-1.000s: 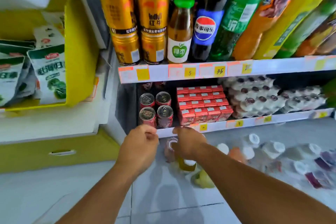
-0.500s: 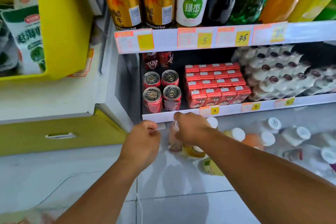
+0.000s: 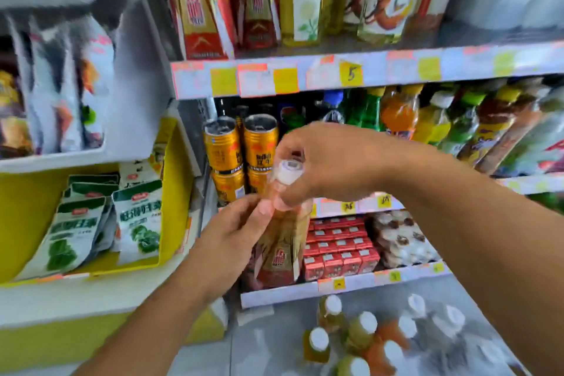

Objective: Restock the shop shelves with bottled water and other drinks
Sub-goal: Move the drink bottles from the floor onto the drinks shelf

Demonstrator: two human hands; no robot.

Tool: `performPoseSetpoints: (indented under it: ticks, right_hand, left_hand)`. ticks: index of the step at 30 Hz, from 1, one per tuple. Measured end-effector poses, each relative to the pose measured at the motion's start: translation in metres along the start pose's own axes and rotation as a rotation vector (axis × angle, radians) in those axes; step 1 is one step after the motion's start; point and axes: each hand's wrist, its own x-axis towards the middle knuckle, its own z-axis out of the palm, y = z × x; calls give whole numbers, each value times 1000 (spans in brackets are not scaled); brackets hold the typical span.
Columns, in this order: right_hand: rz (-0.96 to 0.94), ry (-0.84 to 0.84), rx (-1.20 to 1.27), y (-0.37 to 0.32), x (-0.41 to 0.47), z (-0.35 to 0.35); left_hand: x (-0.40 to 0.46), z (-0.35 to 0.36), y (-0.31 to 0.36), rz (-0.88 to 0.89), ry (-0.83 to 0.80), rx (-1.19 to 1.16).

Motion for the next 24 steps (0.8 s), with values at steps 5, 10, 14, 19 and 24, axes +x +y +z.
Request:
performPoseSetpoints:
  ticks: [5,10,14,19,24]
  right_hand:
    - [-7,264,157,-29,-28,-88]
    - [0,516,436,-36,-29,-110]
    - [-4,608,618,-38,-27,-112]
    - [-37,613,594,-42,-30,-102]
    - [-45,511,607,-43,-23,-96]
  left_hand:
    - [-7,-11,76,128,-76,-30]
    - [-9,-9,118,199,-85,-186]
    - [-3,-9,136,186,-64,-335]
    - [6,-19,146,216,-18,-349]
    - [31,-37,168,343,20,-260]
